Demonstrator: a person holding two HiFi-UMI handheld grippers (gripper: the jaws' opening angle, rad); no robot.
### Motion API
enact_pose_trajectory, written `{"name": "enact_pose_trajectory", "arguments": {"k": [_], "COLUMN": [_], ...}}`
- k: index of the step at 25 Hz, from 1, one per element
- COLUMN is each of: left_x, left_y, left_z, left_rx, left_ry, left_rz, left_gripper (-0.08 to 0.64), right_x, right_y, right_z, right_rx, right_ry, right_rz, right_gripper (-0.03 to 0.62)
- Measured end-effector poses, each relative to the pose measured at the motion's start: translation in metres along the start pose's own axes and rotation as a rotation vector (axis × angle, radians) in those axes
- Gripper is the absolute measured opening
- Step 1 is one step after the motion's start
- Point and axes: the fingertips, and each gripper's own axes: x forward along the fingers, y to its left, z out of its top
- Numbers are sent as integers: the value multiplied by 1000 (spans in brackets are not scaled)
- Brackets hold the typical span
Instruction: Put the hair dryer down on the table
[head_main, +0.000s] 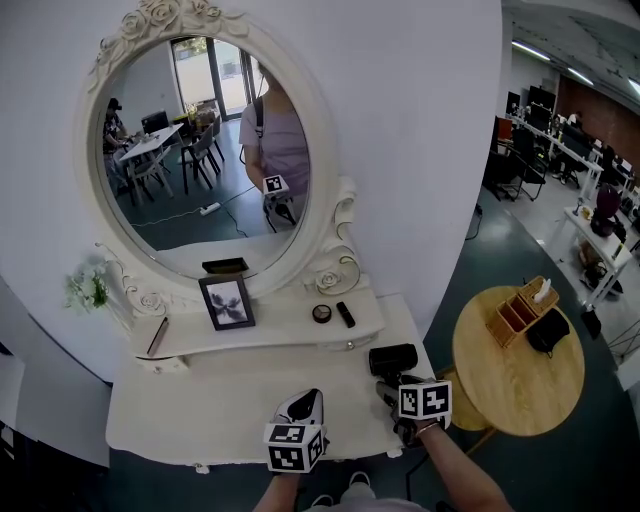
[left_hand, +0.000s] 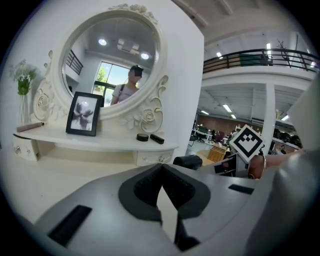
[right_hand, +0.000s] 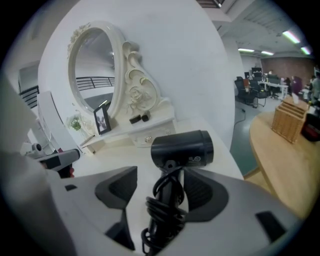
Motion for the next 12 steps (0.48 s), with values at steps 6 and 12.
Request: {"name": "enact_pose_trajectory", "arguments": {"k": [6,12], "left_x": [-6,-10], "left_y": [1,6], "left_z": [0,6], "left_rx": [10,20], "left_ry": [1,-11], "left_rz": [-21,-39], "left_gripper": [0,0], "right_x": [-36,-71], "right_y": [18,38], "right_z": [25,42], "right_rx": [20,38], "right_ry": [-163,-294], "right_rz": [28,42], "right_gripper": [256,213]}}
